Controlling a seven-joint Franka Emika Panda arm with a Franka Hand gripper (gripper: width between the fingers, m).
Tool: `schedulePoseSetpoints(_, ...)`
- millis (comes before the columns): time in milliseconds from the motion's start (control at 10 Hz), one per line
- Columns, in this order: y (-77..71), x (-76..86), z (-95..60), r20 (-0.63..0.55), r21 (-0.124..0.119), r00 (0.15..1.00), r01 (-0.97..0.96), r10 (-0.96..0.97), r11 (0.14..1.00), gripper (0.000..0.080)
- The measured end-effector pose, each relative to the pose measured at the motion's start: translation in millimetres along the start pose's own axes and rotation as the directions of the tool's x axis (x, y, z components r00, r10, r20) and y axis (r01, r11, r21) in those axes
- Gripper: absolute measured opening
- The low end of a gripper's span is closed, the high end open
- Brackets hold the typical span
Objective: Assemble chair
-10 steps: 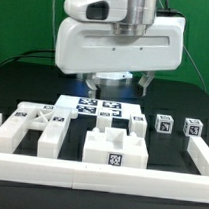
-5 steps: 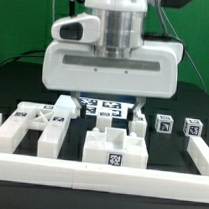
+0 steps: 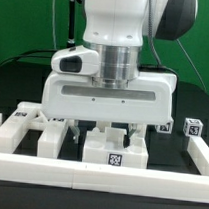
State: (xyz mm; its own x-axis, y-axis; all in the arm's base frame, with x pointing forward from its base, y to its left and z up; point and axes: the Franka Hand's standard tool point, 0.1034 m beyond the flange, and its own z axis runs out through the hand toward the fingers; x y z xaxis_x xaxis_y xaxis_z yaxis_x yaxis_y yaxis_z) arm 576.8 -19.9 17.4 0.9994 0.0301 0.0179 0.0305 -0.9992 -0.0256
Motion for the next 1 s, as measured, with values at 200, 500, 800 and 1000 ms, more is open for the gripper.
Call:
schedulePoseSetpoints(200,-0.3,0.2,-0.3,0.000,0.000,1.000,0.005,-0.005,1.000,0.0508)
schedulePoseSetpoints(500,-0.5,0.2,-0.2,0.000,0.000,1.000,0.005,-0.005,1.000,0.0205)
schedulePoseSetpoints(800,-0.5,0.4,-0.3,-0.001,0.000,1.000,0.006,-0.006,1.000,0.0029)
schedulePoseSetpoints(1000,-0.5,0.5,-0.3,-0.001,0.000,1.000,0.006,-0.006,1.000,0.0029)
